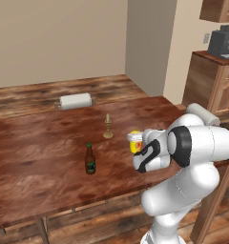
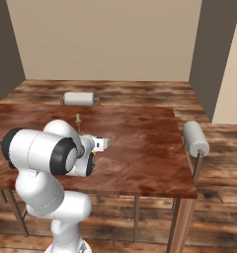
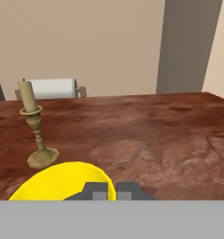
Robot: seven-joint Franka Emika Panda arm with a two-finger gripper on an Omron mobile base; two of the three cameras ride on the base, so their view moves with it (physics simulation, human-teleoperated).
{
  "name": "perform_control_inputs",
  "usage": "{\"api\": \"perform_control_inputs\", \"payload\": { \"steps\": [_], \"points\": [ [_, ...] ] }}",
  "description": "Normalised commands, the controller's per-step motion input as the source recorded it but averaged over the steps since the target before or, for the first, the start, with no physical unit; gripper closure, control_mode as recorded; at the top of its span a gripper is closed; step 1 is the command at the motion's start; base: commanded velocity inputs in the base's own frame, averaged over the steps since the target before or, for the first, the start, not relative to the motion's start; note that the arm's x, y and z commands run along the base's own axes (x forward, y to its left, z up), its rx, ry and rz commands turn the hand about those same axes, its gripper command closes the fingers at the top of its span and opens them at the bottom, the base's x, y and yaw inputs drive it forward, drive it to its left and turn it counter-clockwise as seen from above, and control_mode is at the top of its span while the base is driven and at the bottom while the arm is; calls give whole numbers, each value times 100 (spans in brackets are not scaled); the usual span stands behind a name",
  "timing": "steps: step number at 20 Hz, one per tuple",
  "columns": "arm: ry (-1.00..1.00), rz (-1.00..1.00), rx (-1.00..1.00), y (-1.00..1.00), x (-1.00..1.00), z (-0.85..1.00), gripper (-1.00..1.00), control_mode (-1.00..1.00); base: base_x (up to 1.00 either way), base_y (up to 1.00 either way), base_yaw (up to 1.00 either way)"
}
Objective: Open the cabinet directly in front. Then move the beer and the cup to the dining counter with the candle on it.
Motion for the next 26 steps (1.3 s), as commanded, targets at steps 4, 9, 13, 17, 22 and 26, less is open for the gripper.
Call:
{"api": "perform_control_inputs", "payload": {
  "steps": [4, 9, 13, 17, 22, 26],
  "points": [
    [0, 0, 0, 0, 0, 0, 100, -100, 0, 0, 0],
    [0, 0, 0, 0, 0, 0, -100, -100, 0, 0, 0],
    [0, 0, 0, 0, 0, 0, -100, -100, 0, 0, 0],
    [2, 0, 0, 0, 0, 0, -100, -100, 0, 0, 0],
    [24, 0, 0, 0, 5, 33, -100, -100, 0, 0, 0],
    [40, 0, 0, 0, 0, 99, -100, -100, 0, 0, 0]
  ]
}}
